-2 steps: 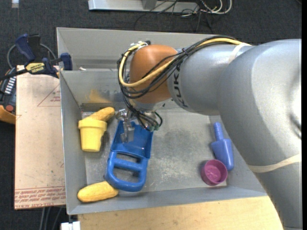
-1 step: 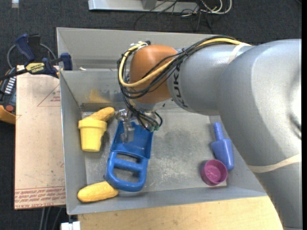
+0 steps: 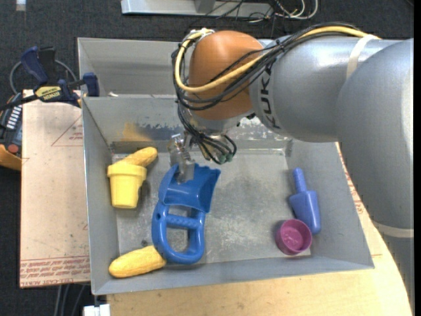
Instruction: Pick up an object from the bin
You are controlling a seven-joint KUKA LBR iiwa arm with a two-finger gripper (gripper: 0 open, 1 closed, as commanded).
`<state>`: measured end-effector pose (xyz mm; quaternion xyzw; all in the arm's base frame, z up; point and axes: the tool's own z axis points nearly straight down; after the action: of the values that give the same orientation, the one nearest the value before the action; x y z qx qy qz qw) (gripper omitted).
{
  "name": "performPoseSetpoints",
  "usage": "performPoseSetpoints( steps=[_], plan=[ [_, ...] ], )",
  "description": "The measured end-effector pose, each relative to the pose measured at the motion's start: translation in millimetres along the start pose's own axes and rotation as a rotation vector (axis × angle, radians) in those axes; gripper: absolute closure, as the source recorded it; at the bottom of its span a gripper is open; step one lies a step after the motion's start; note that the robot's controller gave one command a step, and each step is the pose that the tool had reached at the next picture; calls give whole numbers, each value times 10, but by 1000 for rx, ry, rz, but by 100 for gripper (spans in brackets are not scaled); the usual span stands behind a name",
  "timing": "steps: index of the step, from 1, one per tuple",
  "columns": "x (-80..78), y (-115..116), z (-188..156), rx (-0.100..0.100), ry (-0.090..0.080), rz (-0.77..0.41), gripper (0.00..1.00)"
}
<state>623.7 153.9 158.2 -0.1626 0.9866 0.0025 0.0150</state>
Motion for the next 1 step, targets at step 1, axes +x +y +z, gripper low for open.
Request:
performPoseSetpoints(
  steps=[1],
  plan=[
    [-13,-76,-326,2,-19,-28,100]
  ],
)
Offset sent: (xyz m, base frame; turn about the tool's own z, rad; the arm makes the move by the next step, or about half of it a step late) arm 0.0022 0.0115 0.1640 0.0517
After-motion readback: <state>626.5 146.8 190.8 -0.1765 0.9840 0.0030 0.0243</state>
